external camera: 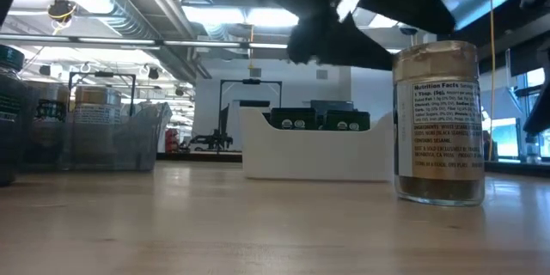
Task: Sort spices by type
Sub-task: Put the gold seasoning bottle into the top black bin
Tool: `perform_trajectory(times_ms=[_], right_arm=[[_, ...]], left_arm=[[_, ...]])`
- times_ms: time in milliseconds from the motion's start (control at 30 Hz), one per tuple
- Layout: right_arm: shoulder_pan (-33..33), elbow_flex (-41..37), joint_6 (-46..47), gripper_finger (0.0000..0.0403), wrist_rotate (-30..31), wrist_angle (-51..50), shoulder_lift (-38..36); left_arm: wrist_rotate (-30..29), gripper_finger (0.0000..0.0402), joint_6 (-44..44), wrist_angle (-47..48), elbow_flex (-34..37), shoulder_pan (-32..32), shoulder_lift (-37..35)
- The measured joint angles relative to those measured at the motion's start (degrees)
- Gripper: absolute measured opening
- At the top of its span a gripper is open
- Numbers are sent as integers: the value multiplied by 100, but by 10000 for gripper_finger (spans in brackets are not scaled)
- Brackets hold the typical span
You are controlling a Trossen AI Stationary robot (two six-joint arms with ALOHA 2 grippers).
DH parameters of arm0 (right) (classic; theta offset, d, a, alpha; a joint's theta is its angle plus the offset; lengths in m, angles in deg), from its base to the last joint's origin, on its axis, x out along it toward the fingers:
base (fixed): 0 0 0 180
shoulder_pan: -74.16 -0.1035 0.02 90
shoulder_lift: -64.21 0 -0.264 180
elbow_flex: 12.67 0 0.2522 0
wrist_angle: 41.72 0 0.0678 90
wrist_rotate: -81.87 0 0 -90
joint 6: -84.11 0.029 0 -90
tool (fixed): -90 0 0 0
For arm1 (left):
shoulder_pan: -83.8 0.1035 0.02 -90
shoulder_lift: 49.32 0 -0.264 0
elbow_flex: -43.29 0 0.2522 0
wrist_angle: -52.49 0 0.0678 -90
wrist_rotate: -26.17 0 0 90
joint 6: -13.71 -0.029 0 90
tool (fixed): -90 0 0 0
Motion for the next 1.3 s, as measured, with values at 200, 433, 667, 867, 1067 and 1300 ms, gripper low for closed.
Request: perform_trajectory(times_ms=[200,433,667,867,1067,1300], right_arm=[[15,-292,8,383,-46,391,2],[17,-318,13,383,73,403,2],[17,-318,13,383,234,480,2],[17,-320,-6,383,451,578,2],[17,-320,-26,383,663,578,2],[17,-320,-30,383,858,578,2]], left_arm=[[59,363,-32,-348,-27,3,233],[292,363,-255,-378,-23,8,333],[310,363,-261,-462,-24,61,387],[372,363,-430,-799,-21,82,600],[386,304,-432,-852,-22,153,644],[371,268,-446,-842,-21,142,647]])
